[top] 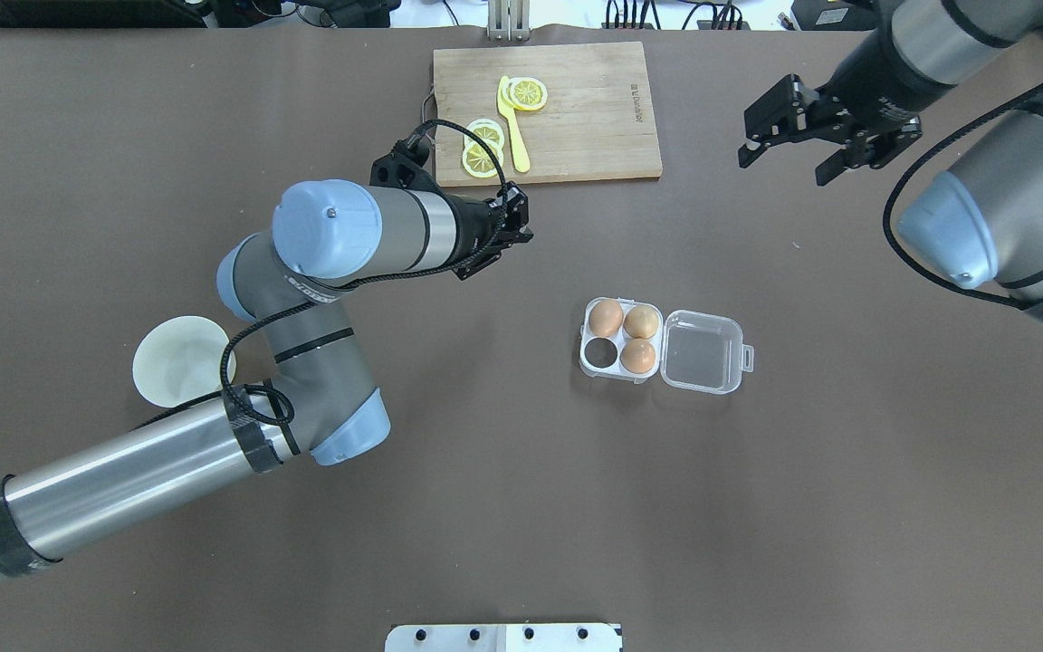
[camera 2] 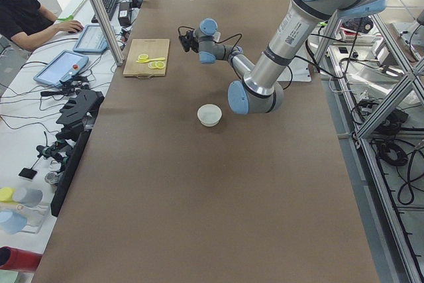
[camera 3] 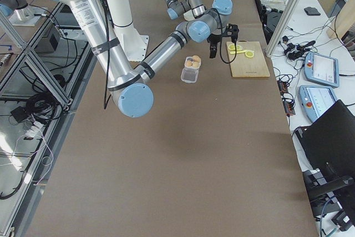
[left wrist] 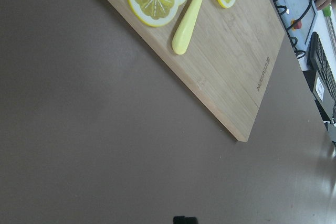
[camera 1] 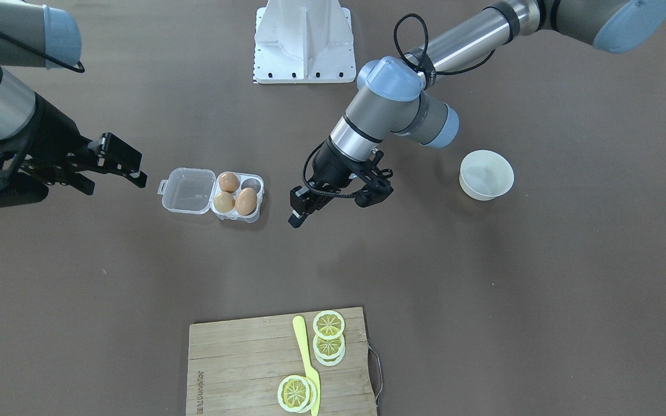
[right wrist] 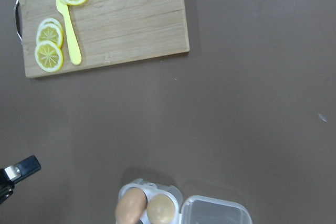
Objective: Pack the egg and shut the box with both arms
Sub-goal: 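Raise the left gripper away while the right gripper moves toward the box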
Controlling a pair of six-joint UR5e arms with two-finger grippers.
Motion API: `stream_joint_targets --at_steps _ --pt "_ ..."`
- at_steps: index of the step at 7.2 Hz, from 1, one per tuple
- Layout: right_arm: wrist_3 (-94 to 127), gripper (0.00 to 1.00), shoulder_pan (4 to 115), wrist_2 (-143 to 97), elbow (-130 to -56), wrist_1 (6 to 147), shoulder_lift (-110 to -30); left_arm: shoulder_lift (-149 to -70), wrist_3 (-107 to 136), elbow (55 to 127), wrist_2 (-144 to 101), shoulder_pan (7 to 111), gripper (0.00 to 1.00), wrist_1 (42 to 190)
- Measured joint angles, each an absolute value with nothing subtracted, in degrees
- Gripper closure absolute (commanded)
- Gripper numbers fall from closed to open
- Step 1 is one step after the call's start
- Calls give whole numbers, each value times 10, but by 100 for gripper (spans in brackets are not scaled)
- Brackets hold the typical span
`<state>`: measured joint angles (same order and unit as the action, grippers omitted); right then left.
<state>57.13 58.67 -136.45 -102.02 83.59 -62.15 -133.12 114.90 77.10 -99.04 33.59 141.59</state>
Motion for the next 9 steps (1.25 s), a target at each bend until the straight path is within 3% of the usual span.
stream_joint_targets --at_steps 1,2,3,9 --pt "627 24 561 -1339 -988 776 -606 -1319 1146 781 -1017 351 100 1416" --pt "668 76 536 -1308 -966 745 -588 -1310 1144 790 -1041 366 100 1416" --pt "698 100 519 -1285 -951 733 -571 -1301 1144 798 -1059 376 100 1416" --pt "701 100 418 -1209 -921 726 -554 -1283 1143 808 -1081 397 100 1420"
